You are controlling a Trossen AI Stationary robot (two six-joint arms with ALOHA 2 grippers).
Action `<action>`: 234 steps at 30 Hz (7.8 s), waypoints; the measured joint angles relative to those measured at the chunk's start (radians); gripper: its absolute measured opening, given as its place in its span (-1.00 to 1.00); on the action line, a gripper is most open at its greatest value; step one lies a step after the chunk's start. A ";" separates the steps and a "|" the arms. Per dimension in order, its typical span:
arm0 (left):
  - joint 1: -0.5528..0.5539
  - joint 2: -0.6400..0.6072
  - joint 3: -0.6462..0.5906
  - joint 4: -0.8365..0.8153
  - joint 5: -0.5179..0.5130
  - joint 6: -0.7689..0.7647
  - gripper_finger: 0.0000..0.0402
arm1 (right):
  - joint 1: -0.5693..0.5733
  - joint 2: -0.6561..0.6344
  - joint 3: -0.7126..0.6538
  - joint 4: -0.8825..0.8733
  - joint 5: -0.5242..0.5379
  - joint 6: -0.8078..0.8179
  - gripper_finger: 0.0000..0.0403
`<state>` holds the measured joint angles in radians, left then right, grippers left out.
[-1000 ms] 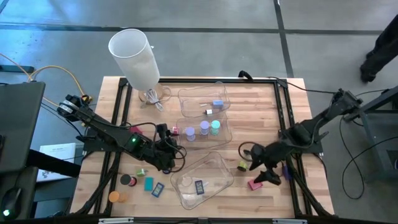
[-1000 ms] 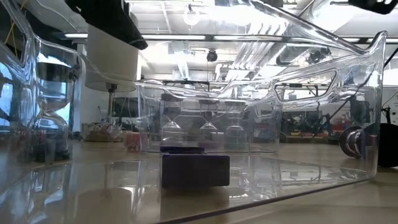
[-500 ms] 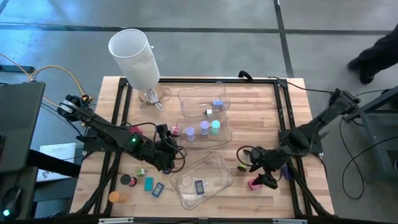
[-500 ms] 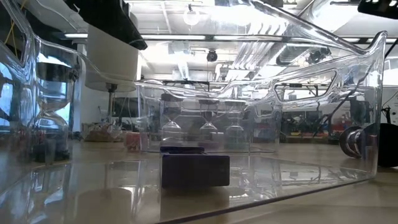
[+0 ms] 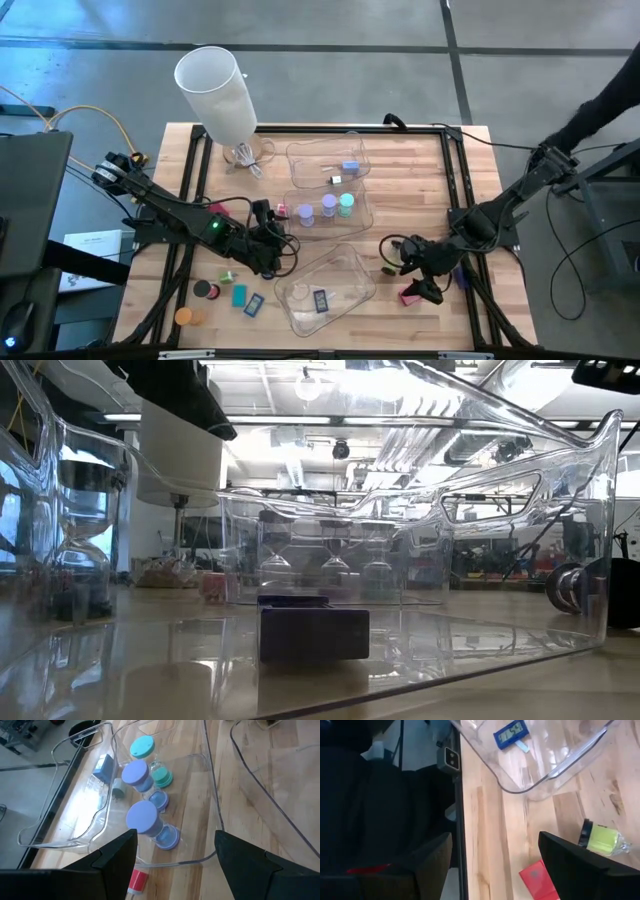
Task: Pick & Place Office items
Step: Put the bottom right red charger adapter into the top transparent bin
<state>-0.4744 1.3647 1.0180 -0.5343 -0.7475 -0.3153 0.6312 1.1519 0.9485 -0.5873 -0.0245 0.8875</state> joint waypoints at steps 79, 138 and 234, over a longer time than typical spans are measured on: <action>0.000 0.000 0.000 0.049 0.013 -0.141 0.28 | 0.214 0.471 0.000 -0.185 0.139 -0.274 0.61; 0.009 0.001 0.000 0.044 0.200 -0.100 0.28 | 0.199 0.534 0.261 -0.480 0.291 -0.033 -0.03; -0.094 -0.041 -0.001 -0.192 0.140 -0.235 0.28 | -1.085 1.080 0.986 -0.427 -0.108 -1.095 0.21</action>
<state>-0.5682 1.3235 1.0168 -0.7261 -0.6071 -0.5507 -0.4534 2.2318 1.9347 -1.0142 -0.1322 -0.2073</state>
